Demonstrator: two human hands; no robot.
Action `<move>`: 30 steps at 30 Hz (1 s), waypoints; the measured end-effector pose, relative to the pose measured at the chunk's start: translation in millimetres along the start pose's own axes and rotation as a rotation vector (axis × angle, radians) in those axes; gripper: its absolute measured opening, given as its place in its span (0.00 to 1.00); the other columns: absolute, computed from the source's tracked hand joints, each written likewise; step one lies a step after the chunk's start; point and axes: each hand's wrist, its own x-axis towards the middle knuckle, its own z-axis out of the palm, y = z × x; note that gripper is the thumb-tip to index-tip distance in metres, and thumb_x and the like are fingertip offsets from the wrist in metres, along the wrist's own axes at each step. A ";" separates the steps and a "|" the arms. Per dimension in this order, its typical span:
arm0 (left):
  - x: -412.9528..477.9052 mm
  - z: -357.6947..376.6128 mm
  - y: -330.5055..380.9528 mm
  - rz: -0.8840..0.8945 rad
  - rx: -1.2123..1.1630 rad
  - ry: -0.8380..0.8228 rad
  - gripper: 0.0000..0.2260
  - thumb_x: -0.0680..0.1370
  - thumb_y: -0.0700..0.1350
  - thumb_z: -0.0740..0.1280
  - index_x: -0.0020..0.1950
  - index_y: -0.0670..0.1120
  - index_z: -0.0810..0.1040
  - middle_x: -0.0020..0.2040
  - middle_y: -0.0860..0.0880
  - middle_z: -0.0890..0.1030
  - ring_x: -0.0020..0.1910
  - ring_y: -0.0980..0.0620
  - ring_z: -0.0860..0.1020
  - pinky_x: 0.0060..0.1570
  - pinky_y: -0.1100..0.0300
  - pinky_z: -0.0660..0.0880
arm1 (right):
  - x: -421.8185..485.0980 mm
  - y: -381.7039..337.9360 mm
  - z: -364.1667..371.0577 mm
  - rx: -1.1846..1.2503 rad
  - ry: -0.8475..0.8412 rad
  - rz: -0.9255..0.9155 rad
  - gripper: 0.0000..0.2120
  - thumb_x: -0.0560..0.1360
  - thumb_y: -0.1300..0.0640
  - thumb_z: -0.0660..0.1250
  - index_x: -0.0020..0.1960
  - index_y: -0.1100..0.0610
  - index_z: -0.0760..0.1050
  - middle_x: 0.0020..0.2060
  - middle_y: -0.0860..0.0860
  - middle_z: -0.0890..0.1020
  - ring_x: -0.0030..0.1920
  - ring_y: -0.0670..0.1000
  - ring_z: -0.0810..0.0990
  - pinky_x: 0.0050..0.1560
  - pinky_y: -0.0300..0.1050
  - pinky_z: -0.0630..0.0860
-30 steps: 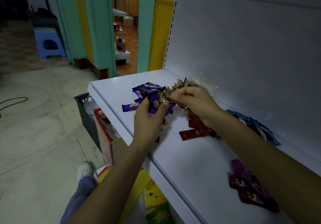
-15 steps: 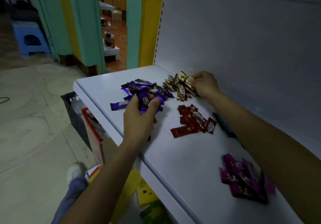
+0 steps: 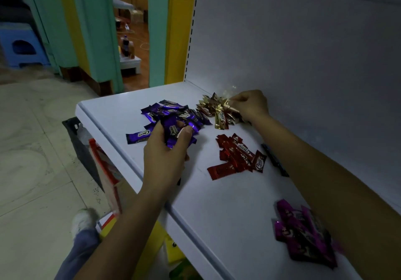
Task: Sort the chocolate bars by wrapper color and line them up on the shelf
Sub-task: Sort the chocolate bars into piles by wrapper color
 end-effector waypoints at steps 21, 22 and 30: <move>-6.0 -0.9 4.8 0.011 -0.021 -0.057 0.14 0.73 0.55 0.69 0.56 0.54 0.74 0.45 0.51 0.82 0.35 0.57 0.76 0.32 0.65 0.72 | -76.6 -46.7 -16.6 0.206 -0.402 -0.137 0.15 0.78 0.48 0.63 0.53 0.57 0.81 0.43 0.51 0.84 0.38 0.46 0.80 0.39 0.37 0.75; -6.2 -1.3 4.4 0.012 -0.023 -0.063 0.17 0.72 0.57 0.69 0.57 0.53 0.75 0.45 0.51 0.82 0.34 0.57 0.76 0.32 0.64 0.72 | -91.0 -51.2 -19.5 0.229 -0.498 -0.125 0.17 0.77 0.45 0.62 0.53 0.57 0.80 0.43 0.50 0.83 0.37 0.46 0.80 0.37 0.36 0.75; -8.6 -3.3 2.0 0.035 0.076 -0.085 0.14 0.73 0.55 0.71 0.54 0.62 0.70 0.50 0.65 0.78 0.50 0.62 0.78 0.49 0.51 0.78 | -122.9 -51.8 -23.1 0.386 -0.636 -0.076 0.05 0.77 0.57 0.66 0.49 0.55 0.81 0.43 0.52 0.85 0.36 0.46 0.82 0.33 0.38 0.75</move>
